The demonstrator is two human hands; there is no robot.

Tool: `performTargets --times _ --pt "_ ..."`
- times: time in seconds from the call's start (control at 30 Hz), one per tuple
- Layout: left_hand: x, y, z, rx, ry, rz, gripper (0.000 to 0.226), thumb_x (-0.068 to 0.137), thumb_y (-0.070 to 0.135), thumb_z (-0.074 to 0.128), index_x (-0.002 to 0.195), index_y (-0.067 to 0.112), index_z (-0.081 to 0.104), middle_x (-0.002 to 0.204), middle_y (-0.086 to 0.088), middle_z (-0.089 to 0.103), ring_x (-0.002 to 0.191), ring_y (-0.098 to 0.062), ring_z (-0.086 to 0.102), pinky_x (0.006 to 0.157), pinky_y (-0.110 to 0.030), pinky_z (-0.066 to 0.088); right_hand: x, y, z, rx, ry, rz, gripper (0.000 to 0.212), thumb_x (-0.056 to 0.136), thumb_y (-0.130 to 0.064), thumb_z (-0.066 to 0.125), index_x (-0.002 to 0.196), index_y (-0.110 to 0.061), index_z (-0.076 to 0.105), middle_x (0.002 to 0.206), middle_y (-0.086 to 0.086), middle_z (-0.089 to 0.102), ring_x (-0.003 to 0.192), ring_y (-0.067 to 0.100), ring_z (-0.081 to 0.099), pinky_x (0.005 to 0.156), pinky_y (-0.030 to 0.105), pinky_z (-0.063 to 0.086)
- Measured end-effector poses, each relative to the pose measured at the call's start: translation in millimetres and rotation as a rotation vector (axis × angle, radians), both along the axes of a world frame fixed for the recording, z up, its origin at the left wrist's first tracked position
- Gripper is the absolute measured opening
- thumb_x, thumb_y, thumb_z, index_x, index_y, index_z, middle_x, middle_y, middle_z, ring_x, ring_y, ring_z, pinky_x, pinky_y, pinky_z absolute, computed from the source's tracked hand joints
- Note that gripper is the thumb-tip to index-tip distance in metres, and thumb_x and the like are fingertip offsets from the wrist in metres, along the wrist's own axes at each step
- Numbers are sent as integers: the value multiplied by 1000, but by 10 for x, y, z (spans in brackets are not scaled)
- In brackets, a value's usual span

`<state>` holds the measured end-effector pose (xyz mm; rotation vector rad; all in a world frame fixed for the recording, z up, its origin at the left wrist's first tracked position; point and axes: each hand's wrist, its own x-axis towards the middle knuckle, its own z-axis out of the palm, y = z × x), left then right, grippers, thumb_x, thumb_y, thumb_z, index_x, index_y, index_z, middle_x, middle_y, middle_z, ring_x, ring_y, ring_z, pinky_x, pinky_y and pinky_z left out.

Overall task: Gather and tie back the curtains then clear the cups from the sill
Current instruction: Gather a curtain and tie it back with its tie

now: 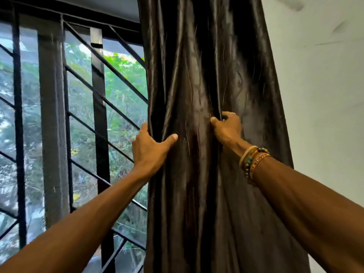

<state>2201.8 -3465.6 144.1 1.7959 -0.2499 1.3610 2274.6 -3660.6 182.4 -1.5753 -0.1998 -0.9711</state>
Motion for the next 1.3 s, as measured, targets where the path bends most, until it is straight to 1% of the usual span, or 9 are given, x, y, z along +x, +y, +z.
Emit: performTargets --times 0.13,0.27,0.4,0.7,0.87,0.97,1.03,1.13,1.3 --pt "61 -129 60 15 -110 -5 52 80 32 79 125 17 57 111 0 69 101 -22 66 86 -34 52 37 -205 -37 -35 -104 -91 20 89 -35 65 72 -24 63 87 5 71 82 24 67 75 43 57" --pt "176 -206 97 105 -150 -4 77 89 15 66 154 23 26 146 -6 50 126 -21 53 107 -36 42 84 -333 -46 -29 -11 -11 31 98 -29 57 126 -15 58 112 7 66 96 22 63 84 38 54" --pt "307 -293 148 217 -185 34 74 92 0 51 156 23 22 145 -12 52 120 -29 58 92 -31 44 0 2 31 -294 -114 16 34 100 -14 51 134 -13 52 132 12 57 122 29 54 102 28 41" --pt "210 -125 143 -1 -234 -15 71 85 50 39 151 22 39 139 -7 58 122 -20 56 86 -14 40 -395 808 526 -779 -290 369 40 99 -19 56 138 -9 51 140 15 55 130 32 49 109 32 37" --pt "243 -117 173 130 -168 131 43 89 19 68 131 17 58 104 -9 71 97 -31 66 69 -28 40 -324 390 539 -424 -171 649 27 81 -51 67 75 -25 72 68 -5 69 73 23 64 74 47 52" --pt "261 -137 202 211 -165 210 43 91 9 61 134 13 53 102 -14 71 88 -37 65 66 -31 37 -163 -126 567 -79 -409 88 34 85 -59 65 101 -30 69 110 2 69 105 20 63 96 51 50" --pt "255 -147 196 226 -153 181 50 92 14 59 140 14 45 101 -7 70 84 -34 66 67 -32 41 117 -430 566 -23 -191 -271 88 80 -62 68 149 -20 35 159 10 27 146 29 25 118 57 22" --pt "248 -177 211 220 -150 107 67 89 32 62 148 18 33 128 -1 63 111 -26 63 90 -39 51 569 -706 513 120 133 -21 124 73 -59 77 156 -7 2 163 18 17 148 39 21 119 55 23" --pt "252 -308 253 207 -108 58 106 66 85 59 153 38 19 152 10 42 136 -12 46 109 -44 43 688 -664 395 -110 -5 -144 31 99 -30 56 113 -4 63 111 17 68 103 37 63 80 35 48"
